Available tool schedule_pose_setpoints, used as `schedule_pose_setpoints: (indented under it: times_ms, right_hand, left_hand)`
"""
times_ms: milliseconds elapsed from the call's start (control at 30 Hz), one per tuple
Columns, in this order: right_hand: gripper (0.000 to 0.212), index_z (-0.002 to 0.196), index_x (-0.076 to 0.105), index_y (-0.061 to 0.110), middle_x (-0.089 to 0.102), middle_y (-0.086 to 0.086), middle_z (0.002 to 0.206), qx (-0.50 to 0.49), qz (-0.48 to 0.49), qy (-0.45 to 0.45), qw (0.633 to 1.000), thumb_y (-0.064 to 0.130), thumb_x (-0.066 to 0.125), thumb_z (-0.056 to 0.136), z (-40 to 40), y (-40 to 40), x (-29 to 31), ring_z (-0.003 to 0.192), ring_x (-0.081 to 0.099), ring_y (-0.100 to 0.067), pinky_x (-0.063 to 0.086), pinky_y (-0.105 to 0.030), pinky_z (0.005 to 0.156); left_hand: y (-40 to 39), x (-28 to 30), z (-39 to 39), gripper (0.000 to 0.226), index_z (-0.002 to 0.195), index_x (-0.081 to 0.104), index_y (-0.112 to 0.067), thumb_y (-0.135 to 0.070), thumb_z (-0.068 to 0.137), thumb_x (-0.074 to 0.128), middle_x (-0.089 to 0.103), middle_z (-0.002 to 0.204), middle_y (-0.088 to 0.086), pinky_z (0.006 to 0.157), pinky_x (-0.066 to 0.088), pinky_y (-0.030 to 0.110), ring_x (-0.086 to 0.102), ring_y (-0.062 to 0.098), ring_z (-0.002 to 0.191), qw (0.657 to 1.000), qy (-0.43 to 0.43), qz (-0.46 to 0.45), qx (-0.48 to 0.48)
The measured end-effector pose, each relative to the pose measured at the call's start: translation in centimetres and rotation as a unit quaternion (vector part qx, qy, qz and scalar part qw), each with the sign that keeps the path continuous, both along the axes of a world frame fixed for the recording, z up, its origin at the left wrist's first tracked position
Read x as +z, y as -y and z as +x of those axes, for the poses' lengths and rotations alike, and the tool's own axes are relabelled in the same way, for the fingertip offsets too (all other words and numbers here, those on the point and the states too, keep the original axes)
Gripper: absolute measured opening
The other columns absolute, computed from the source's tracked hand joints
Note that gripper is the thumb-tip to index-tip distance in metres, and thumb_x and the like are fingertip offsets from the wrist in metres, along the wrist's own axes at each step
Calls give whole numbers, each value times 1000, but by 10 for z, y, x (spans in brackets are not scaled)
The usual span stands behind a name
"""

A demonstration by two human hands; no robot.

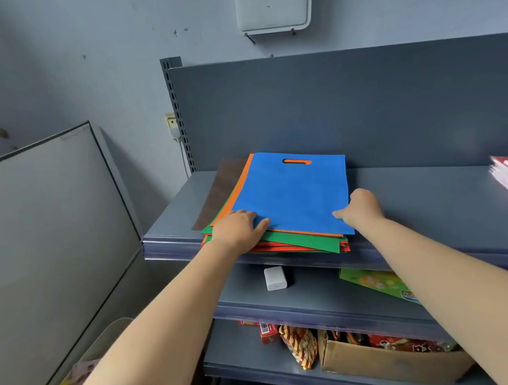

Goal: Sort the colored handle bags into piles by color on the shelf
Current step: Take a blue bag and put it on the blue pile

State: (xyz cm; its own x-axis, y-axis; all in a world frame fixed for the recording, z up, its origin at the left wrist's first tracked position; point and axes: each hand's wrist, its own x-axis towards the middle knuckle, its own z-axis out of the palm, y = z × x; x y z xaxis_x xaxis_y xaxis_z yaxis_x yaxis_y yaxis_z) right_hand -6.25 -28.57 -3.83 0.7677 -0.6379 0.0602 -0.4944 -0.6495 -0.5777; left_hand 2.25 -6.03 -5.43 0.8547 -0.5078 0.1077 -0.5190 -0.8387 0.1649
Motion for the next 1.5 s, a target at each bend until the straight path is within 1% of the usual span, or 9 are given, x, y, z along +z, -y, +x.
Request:
schedule_pose_setpoints:
  times_ms: [267,333,433,633,800,967,1233,1367,1500]
  right_hand:
    - [31,64,30,10,34,-6,68,-65,-30,46,996,-9,44,85,-7,35,3,61,29,-20,23,-28,52]
    - [15,76,46,0,46,-16,82,-80,-11,59,995,-11,40,85,-12,43,0,70,34,-23,27,-30,58]
    - [27,106,56,-10,56,-25,107,-91,23,89,992,-12,38,86,-18,52,-5,74,44,-34,31,-30,62]
    - [30,99,59,-6,56,-17,87,-92,66,141,983,-13,34,84,-26,61,-13,66,40,-24,27,-27,54]
    - [32,94,60,5,57,-7,80,-87,83,151,981,-11,34,85,-30,61,-14,58,42,-20,30,-24,49]
    - [41,95,61,15,61,-4,88,-92,136,180,970,-9,29,87,-34,56,-10,65,48,-19,35,-24,50]
    - [40,108,67,17,64,3,102,-82,302,282,907,-4,37,92,-53,29,3,90,56,-14,41,-23,60]
    - [40,110,68,20,66,5,102,-63,396,324,857,-5,41,93,-69,7,9,92,60,-13,46,-27,75]
    - [37,104,68,22,68,3,103,-39,472,347,810,-4,43,94,-89,-26,9,101,63,-22,51,-38,91]
  left_hand:
    - [-1,6,27,48,110,57,-13,-55,91,46,57,120,7,90,39,37,46,28,118,996,-19,0,85]
    - [-8,9,35,55,115,57,-14,-58,84,56,58,120,6,94,36,37,46,28,119,989,-25,-15,142]
    - [-20,12,46,51,107,58,-14,-55,78,65,60,115,7,91,35,36,50,28,114,979,-36,-50,194]
    - [-32,16,50,33,100,63,-14,-36,78,75,65,106,4,79,40,31,58,28,102,958,-106,-151,221]
    - [-29,18,41,13,83,59,-17,-25,82,70,67,101,9,78,42,32,59,31,96,959,-79,-172,213]
    - [-32,18,33,17,104,61,-10,-18,90,57,63,108,11,75,41,32,56,31,96,939,-52,-271,207]
    - [-42,18,-10,7,91,52,-8,-15,94,53,56,81,11,56,43,31,51,27,64,843,-7,-499,200]
    - [-57,24,-42,11,85,48,-9,-11,95,53,51,62,3,31,35,20,49,10,29,778,14,-597,193]
    - [-85,28,-89,15,80,51,-16,-11,94,56,54,67,-1,36,45,20,58,11,42,722,69,-650,228]
